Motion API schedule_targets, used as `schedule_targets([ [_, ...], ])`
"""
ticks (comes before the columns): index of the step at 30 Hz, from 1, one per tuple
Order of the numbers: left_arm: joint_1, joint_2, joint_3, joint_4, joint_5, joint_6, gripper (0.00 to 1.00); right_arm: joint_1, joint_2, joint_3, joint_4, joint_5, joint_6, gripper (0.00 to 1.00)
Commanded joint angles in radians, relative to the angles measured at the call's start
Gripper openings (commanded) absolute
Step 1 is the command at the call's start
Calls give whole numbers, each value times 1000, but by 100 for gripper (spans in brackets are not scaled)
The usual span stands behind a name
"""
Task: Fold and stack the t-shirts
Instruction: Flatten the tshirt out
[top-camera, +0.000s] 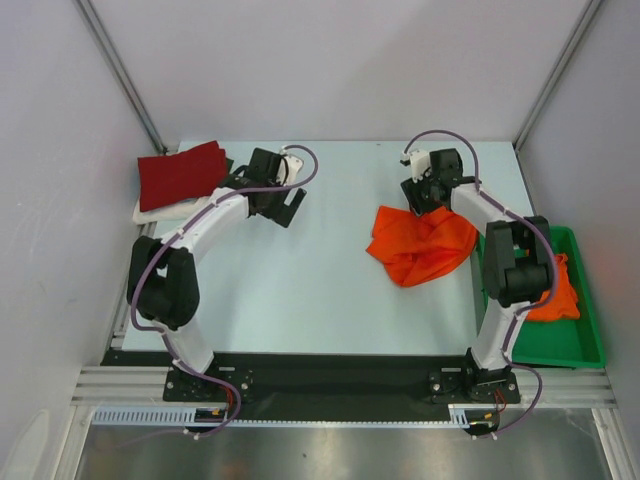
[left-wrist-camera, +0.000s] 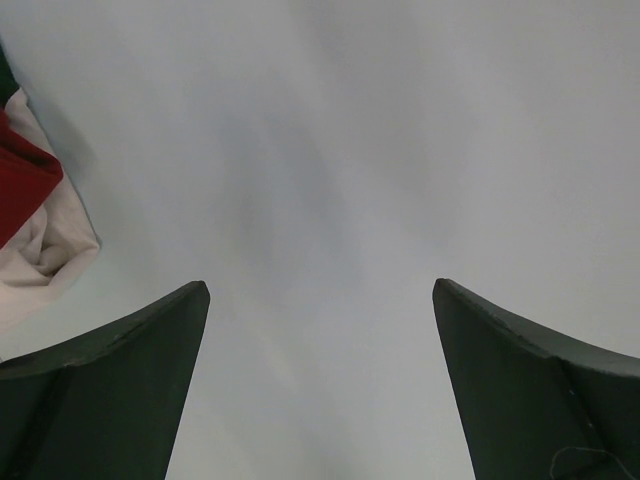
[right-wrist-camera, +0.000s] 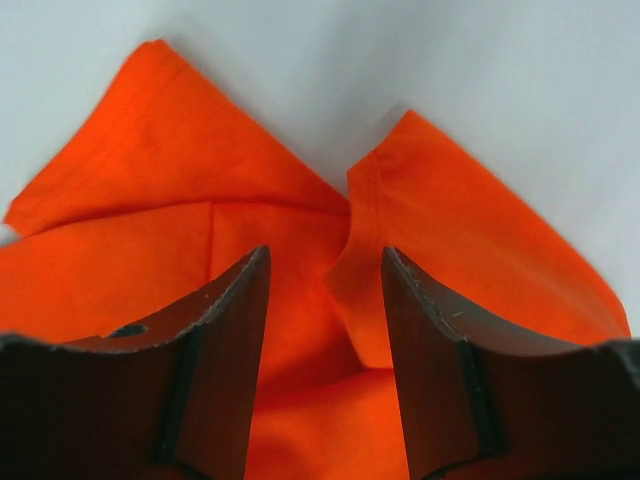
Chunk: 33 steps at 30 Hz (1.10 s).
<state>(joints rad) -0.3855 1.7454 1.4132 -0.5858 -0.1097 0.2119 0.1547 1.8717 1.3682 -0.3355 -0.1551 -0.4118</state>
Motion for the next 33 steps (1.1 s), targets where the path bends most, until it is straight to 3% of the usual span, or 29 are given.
schedule_targets([
  [1,5,6,85,15,-1,12,100,-4,42,135,-3,26,-16,54],
  [5,5,58,165,11,13,-35,100,0,145,231,-48,71,-62,52],
  [9,5,72,210,23,44,-60,100,5,242,353,-138,112,-119,40],
  [13,5,88,231,18,35,-63,100,-10,296,489,-322,80,-98,42],
  [20,-13,103,181,55,-59,23,100,-35,149,404,-299,-18,-145,45],
  [33,-75,103,204,61,-102,58,100,-15,187,382,-413,-34,-160,47],
])
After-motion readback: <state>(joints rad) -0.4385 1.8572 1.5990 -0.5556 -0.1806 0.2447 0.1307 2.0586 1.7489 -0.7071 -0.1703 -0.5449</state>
